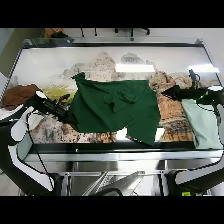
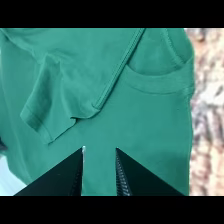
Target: Fold the shirts.
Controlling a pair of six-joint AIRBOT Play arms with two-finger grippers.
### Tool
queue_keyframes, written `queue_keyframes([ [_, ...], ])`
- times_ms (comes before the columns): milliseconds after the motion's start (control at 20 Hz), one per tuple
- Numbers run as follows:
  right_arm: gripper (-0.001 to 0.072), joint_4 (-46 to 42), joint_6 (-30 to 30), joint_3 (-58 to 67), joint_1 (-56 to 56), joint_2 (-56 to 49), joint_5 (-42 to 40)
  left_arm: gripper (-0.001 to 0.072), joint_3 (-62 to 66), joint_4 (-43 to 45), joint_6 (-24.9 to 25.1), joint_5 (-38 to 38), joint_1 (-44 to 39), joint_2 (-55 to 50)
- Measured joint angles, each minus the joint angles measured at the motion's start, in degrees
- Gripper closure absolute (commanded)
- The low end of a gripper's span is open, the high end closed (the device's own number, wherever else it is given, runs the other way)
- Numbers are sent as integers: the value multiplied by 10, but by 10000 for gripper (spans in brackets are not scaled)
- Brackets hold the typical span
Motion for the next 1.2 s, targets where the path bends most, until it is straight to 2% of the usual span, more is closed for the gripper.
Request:
queue_keyframes([
  [50, 482, -1, 0, 0, 0, 0, 3, 691, 0, 1, 0, -2, -4, 0],
  [100, 450, -1, -1, 0, 0, 0, 9, 691, 0, 5, 0, 0, -7, 2],
  [150, 374, -1, -1, 0, 0, 0, 13, 691, 1, 5, 0, -2, -8, 5],
  [200, 338, -9, 0, 0, 0, 0, 18, 691, 1, 6, -2, 0, -8, 9],
  [250, 334, -20, 9, 0, -1, 0, 21, 691, 1, 14, -2, 2, -8, 16],
  [350, 196, -71, 38, 0, -1, -1, 23, 690, 2, 23, 0, 12, -2, 30],
  [550, 207, -172, 96, -1, 0, -12, 25, 690, 2, 14, 3, 10, 15, 48],
  [850, 219, -202, 118, -21, 36, -49, 35, 690, 2, 3, 5, 5, 27, 54],
  [900, 303, -201, 119, -26, 47, -55, 35, 690, 2, 3, 5, 5, 28, 54],
  [950, 436, -200, 119, -29, 59, -60, 32, 690, 2, 3, 5, 5, 28, 54],
  [1000, 537, -199, 115, -32, 70, -66, 31, 691, 3, 3, 5, 5, 28, 54],
  [1050, 685, -197, 108, -34, 82, -68, 29, 691, 3, 3, 5, 5, 28, 54],
  [1200, 692, -175, 82, -30, 107, -57, 25, 693, 3, -23, 7, 5, 30, 72],
])
